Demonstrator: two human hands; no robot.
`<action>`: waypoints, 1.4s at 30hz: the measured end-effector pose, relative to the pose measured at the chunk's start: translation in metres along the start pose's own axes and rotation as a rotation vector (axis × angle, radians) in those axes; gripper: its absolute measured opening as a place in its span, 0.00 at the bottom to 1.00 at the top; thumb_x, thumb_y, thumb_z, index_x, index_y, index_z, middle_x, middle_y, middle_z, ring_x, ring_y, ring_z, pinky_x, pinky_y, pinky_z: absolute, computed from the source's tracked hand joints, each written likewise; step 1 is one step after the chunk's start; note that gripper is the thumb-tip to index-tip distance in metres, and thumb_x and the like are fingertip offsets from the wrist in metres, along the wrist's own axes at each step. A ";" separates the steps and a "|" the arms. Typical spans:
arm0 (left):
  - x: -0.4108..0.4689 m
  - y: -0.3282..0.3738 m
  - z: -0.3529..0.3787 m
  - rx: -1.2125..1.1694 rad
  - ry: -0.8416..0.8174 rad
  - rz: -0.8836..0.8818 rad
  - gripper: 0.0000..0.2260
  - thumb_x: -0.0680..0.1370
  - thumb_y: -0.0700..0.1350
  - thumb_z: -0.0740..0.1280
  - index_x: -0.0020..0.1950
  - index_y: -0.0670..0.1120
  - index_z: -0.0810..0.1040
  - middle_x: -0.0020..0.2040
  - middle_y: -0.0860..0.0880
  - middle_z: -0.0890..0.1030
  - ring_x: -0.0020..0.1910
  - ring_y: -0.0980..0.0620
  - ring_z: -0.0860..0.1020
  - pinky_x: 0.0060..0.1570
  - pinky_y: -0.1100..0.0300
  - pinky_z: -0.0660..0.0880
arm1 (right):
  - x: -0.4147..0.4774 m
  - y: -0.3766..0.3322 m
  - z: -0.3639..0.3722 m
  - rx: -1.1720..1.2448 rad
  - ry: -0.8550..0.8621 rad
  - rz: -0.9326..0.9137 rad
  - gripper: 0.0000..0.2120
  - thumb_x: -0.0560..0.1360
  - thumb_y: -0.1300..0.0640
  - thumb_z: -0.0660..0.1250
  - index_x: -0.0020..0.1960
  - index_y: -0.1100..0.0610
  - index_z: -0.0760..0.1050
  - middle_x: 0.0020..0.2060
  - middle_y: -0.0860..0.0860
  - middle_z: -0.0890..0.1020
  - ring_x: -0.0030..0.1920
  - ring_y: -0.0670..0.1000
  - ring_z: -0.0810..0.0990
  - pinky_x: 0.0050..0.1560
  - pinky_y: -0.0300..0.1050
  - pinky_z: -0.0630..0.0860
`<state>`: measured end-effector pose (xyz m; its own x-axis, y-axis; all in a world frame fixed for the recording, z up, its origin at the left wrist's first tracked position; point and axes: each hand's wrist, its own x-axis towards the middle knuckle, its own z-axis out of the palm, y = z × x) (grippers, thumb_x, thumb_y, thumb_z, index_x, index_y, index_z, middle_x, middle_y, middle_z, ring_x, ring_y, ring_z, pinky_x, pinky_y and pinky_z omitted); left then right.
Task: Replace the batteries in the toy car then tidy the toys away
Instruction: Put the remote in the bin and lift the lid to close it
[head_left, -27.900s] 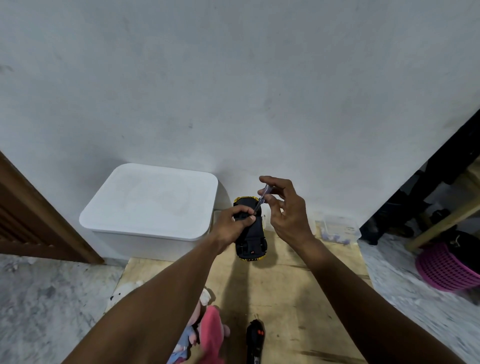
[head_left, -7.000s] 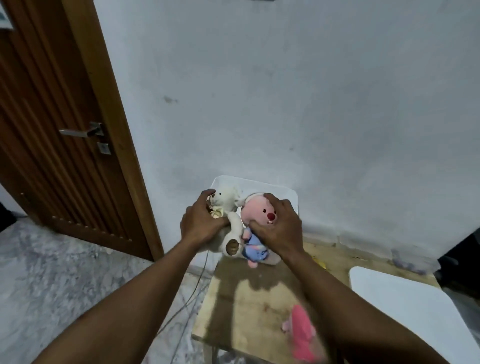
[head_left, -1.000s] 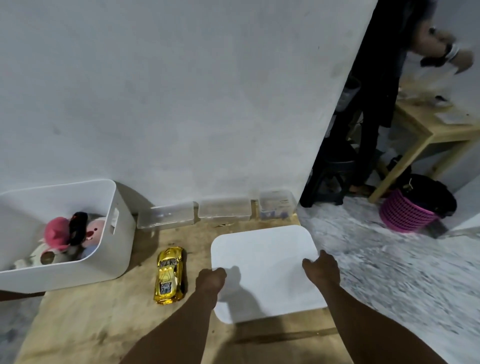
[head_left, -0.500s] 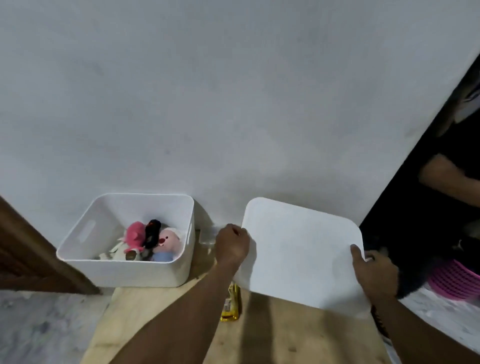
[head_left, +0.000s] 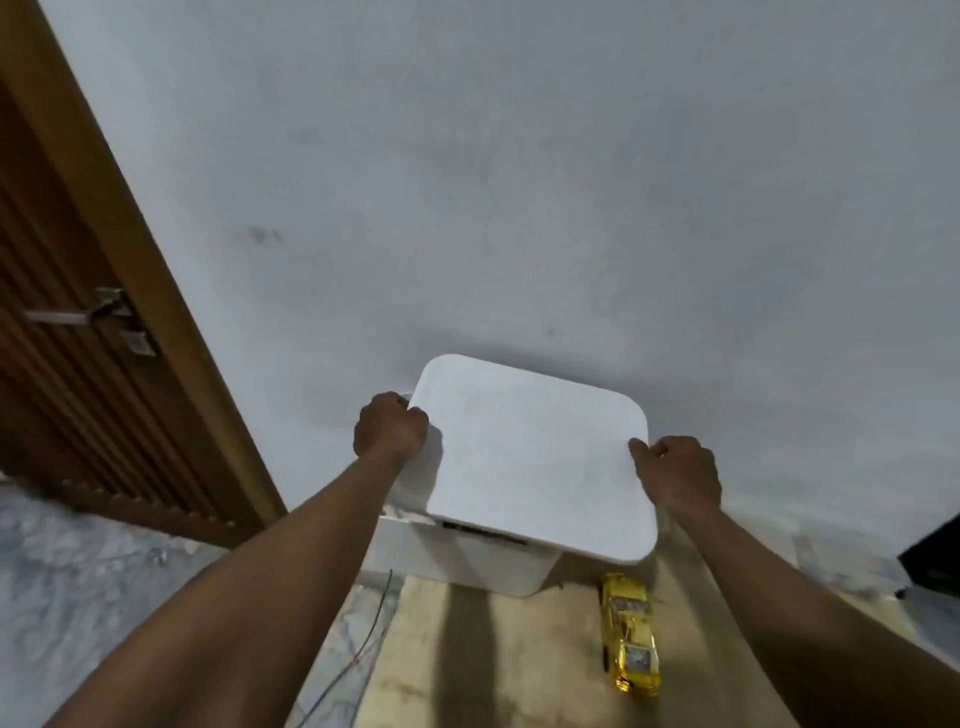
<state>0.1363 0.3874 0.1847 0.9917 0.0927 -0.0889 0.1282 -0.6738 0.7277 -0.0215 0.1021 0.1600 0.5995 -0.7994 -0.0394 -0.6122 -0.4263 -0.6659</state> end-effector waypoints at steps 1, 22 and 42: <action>0.014 -0.011 -0.009 0.012 -0.009 -0.018 0.11 0.74 0.44 0.65 0.53 0.45 0.83 0.54 0.42 0.83 0.54 0.40 0.80 0.49 0.57 0.73 | 0.001 -0.013 0.013 -0.030 -0.045 -0.006 0.18 0.74 0.43 0.66 0.35 0.55 0.80 0.33 0.52 0.83 0.37 0.56 0.82 0.41 0.45 0.77; 0.076 -0.092 -0.004 0.023 -0.169 -0.067 0.07 0.73 0.41 0.63 0.38 0.41 0.78 0.37 0.44 0.79 0.33 0.46 0.73 0.35 0.58 0.69 | 0.003 -0.043 0.091 -0.329 -0.155 0.058 0.09 0.68 0.54 0.64 0.40 0.60 0.73 0.40 0.54 0.79 0.39 0.56 0.79 0.37 0.42 0.72; 0.131 -0.079 0.041 -0.005 -0.313 -0.080 0.19 0.83 0.57 0.52 0.58 0.44 0.72 0.57 0.43 0.75 0.54 0.42 0.73 0.52 0.53 0.68 | 0.023 -0.049 0.128 -0.141 -0.183 0.193 0.25 0.83 0.43 0.48 0.73 0.57 0.63 0.66 0.61 0.74 0.65 0.63 0.73 0.64 0.55 0.69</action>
<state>0.2564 0.4230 0.0876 0.9327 -0.0857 -0.3503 0.2064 -0.6698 0.7133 0.0880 0.1582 0.0964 0.5405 -0.7871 -0.2972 -0.7817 -0.3391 -0.5234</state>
